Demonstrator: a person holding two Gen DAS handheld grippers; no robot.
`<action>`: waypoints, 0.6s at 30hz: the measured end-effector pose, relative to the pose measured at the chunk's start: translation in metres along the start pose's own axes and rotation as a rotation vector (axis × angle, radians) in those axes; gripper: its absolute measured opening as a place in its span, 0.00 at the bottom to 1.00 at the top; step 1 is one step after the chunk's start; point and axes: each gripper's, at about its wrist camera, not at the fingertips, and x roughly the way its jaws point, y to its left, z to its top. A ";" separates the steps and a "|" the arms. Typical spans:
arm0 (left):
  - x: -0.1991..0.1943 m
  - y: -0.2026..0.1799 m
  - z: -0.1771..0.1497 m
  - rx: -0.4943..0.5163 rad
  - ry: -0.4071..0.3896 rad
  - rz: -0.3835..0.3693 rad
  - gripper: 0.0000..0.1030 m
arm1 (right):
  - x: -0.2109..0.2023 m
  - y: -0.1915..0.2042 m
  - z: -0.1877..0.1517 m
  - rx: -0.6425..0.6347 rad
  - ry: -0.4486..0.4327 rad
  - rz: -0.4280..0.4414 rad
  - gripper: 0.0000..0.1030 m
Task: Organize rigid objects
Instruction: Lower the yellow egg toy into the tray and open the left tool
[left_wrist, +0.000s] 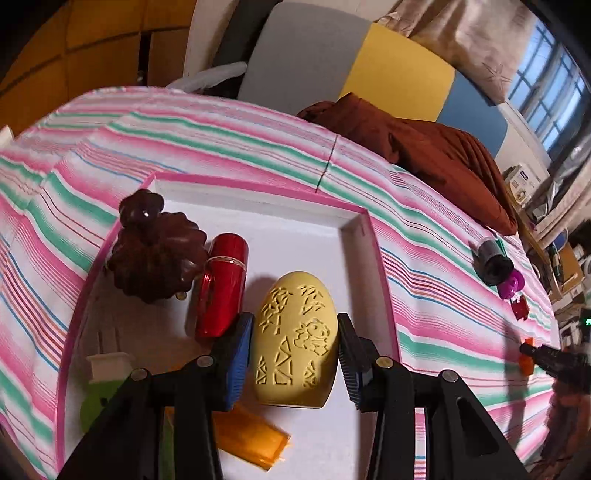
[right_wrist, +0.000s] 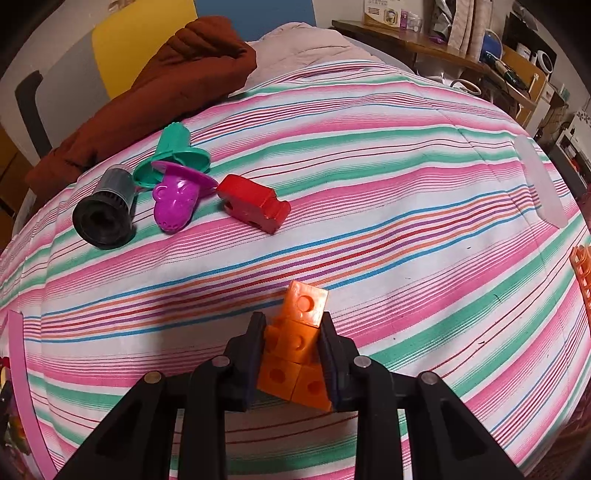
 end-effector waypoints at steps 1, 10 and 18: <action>0.001 0.001 0.001 -0.013 0.004 -0.007 0.43 | 0.000 0.001 0.001 -0.006 0.000 -0.004 0.27; -0.020 -0.004 -0.001 -0.007 -0.090 -0.047 0.70 | 0.001 0.004 0.000 -0.010 -0.001 -0.008 0.27; -0.060 -0.010 -0.046 0.069 -0.211 -0.065 0.91 | 0.002 0.003 0.001 -0.011 -0.001 -0.008 0.27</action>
